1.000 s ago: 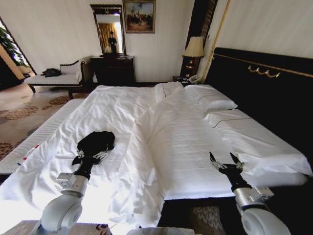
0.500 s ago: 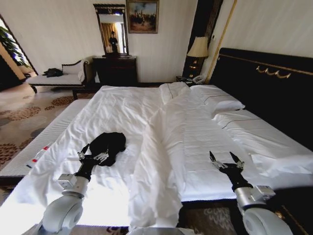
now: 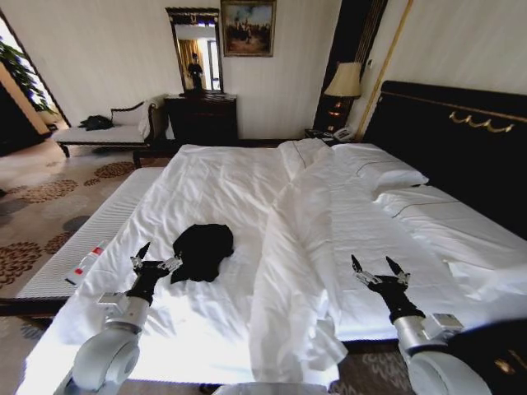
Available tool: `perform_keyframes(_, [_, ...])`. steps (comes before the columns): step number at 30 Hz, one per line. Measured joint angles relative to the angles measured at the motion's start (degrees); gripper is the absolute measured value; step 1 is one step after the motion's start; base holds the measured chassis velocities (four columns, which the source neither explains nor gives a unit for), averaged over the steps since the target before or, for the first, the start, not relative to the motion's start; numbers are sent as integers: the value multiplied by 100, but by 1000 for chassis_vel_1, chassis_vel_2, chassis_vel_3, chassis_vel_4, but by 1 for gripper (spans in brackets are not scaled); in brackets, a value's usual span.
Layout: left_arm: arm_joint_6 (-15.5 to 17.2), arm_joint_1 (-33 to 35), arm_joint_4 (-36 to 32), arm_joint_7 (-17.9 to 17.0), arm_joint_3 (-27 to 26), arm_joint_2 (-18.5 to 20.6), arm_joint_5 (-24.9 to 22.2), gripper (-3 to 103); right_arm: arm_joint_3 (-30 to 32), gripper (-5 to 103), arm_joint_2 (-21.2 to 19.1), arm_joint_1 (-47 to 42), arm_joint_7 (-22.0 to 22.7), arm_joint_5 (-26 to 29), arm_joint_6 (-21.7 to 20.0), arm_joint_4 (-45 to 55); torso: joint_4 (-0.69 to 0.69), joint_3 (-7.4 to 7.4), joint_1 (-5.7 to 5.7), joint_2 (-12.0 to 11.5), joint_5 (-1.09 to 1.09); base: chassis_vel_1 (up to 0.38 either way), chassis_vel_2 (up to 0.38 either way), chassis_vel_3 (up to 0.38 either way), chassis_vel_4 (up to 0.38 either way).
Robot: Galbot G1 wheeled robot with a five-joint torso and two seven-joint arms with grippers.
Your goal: Fold the clothes on the bed.
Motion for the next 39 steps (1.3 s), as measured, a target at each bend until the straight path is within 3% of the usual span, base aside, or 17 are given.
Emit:
perform_keyframes(8, [-5,26,11,4,-2,-29,15,100,-24,100,30,-135,24,128,-82,242,0,0,0,0,0,106,174,-100,-165])
perform_keyframes(20, [-12,39,29,7,7,-77,42,100,-431,100,28,-694,39,1257,-976,979,0,0,0,0,2,16,60,-22,-47])
perform_keyframes(39, [-50,52,80,66,-55,-139,15,100,-666,100,-98,-725,20,474,-1177,431,0,0,0,0,0,0,0,0,0])
